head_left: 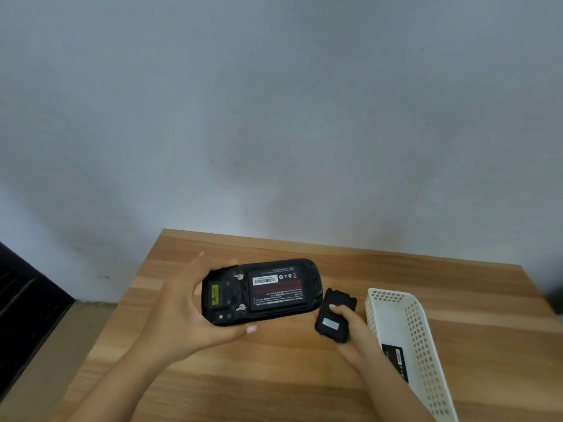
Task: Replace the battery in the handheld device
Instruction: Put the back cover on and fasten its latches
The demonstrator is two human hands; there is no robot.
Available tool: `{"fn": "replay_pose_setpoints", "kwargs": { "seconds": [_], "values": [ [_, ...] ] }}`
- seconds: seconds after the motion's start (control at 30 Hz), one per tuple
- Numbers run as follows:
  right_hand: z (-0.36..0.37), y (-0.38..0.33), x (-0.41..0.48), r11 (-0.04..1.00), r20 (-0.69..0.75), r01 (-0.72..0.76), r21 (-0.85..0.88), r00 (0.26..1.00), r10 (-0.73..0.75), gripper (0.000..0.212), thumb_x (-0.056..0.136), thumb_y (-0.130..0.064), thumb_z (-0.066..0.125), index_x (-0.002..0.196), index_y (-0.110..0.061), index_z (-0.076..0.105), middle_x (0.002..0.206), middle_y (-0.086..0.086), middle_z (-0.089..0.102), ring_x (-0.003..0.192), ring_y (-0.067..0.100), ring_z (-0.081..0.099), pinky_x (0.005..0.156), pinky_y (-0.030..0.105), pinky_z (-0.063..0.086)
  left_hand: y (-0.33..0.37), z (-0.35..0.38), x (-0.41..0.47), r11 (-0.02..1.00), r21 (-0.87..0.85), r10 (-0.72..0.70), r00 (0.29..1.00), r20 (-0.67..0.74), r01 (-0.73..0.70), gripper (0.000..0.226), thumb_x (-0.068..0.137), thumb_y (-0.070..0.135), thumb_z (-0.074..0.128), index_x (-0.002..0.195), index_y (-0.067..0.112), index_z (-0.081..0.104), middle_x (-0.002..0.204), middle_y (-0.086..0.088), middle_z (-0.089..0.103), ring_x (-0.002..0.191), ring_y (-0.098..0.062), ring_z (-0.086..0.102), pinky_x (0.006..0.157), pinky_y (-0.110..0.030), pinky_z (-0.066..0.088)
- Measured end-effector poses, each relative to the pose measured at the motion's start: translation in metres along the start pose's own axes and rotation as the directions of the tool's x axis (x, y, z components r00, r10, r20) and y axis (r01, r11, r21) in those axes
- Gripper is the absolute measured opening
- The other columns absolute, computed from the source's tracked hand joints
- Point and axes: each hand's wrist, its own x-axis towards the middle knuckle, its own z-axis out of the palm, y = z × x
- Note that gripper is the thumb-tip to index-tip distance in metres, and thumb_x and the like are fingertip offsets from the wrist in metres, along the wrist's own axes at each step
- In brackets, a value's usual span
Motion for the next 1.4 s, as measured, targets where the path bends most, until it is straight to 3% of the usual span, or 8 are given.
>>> {"fn": "replay_pose_setpoints", "kwargs": {
  "seconds": [0.13,0.27,0.47,0.6,0.73,0.9,1.07,1.4],
  "values": [
    [0.015,-0.033,-0.042,0.963,0.150,0.056,0.263,0.984,-0.098,0.012,0.094,-0.012,0.053,0.093,-0.002,0.061,0.070,0.016,0.072,0.082,0.031,0.061,0.067,0.047,0.060,0.011,0.001,0.007,1.000,0.012,0.011,0.999,0.036,-0.011,0.078,0.037,0.033,0.100,0.106,0.023,0.064,0.099,0.010,0.067,0.099,0.009,0.060,0.083,0.003,0.036],
    [0.016,-0.063,-0.066,0.926,0.241,0.074,0.371,0.955,-0.173,0.041,0.091,-0.039,0.045,0.105,-0.003,0.062,0.091,0.018,0.064,0.080,0.032,0.062,0.073,0.044,0.055,0.022,0.008,0.010,0.999,-0.026,0.049,0.998,0.039,-0.048,0.078,0.038,0.040,0.097,0.107,0.036,0.061,0.111,0.019,0.063,0.100,0.006,0.061,0.080,0.002,0.039],
    [0.008,-0.093,-0.106,0.913,0.371,0.225,0.340,0.860,-0.350,0.048,0.090,-0.033,0.040,0.126,-0.006,0.056,0.111,0.023,0.066,0.092,0.034,0.063,0.077,0.042,0.055,0.042,0.018,0.017,0.990,-0.082,0.121,0.992,0.041,-0.117,0.074,0.040,0.051,0.089,0.106,0.038,0.060,0.111,0.015,0.063,0.101,0.006,0.061,0.085,0.002,0.038],
    [0.006,-0.099,-0.136,0.866,0.355,0.451,0.215,0.790,-0.499,0.049,0.098,-0.036,0.043,0.134,-0.006,0.054,0.138,0.020,0.058,0.116,0.031,0.058,0.096,0.041,0.049,0.049,0.023,0.020,0.988,-0.077,0.136,0.989,0.058,-0.131,0.075,0.039,0.051,0.090,0.107,0.038,0.061,0.110,0.017,0.062,0.102,0.001,0.061,0.081,0.001,0.039],
    [0.010,-0.101,-0.161,0.581,0.438,0.814,-0.011,0.526,-0.729,0.089,0.066,-0.039,0.087,0.141,-0.015,0.046,0.136,0.009,0.062,0.125,0.025,0.059,0.097,0.027,0.053,0.053,0.029,0.021,0.986,-0.065,0.156,0.985,0.077,-0.151,0.078,0.039,0.053,0.090,0.110,0.041,0.059,0.111,0.019,0.062,0.104,0.001,0.059,0.089,0.000,0.036],
    [0.029,-0.097,-0.193,0.239,0.684,0.945,-0.222,0.326,-0.653,0.106,0.056,-0.012,0.093,0.143,-0.034,0.037,0.132,0.003,0.065,0.130,0.022,0.055,0.109,0.036,0.043,0.060,0.033,0.024,0.983,-0.048,0.179,0.980,0.087,-0.175,0.079,0.038,0.053,0.092,0.109,0.040,0.060,0.109,0.022,0.063,0.099,0.001,0.063,0.093,-0.019,0.047],
    [0.041,-0.095,-0.198,0.010,0.775,0.893,-0.450,0.396,-0.492,0.117,0.064,-0.015,0.092,0.148,-0.048,0.017,0.131,-0.020,0.063,0.136,0.000,0.045,0.115,0.034,0.036,0.064,0.034,0.026,0.980,-0.037,0.200,0.977,0.078,-0.198,0.079,0.037,0.044,0.097,0.106,0.040,0.060,0.105,0.020,0.063,0.095,0.001,0.063,0.082,-0.012,0.047],
    [0.040,-0.105,-0.200,-0.049,0.748,0.840,-0.540,0.453,-0.485,0.121,0.063,-0.016,0.093,0.149,-0.048,0.013,0.129,-0.018,0.065,0.126,0.006,0.056,0.109,0.041,0.045,0.064,0.028,0.033,0.978,-0.018,0.208,0.977,0.046,-0.207,0.082,0.034,0.053,0.094,0.109,0.043,0.060,0.110,0.023,0.064,0.105,0.000,0.062,0.093,-0.025,0.049]
  ]
}}
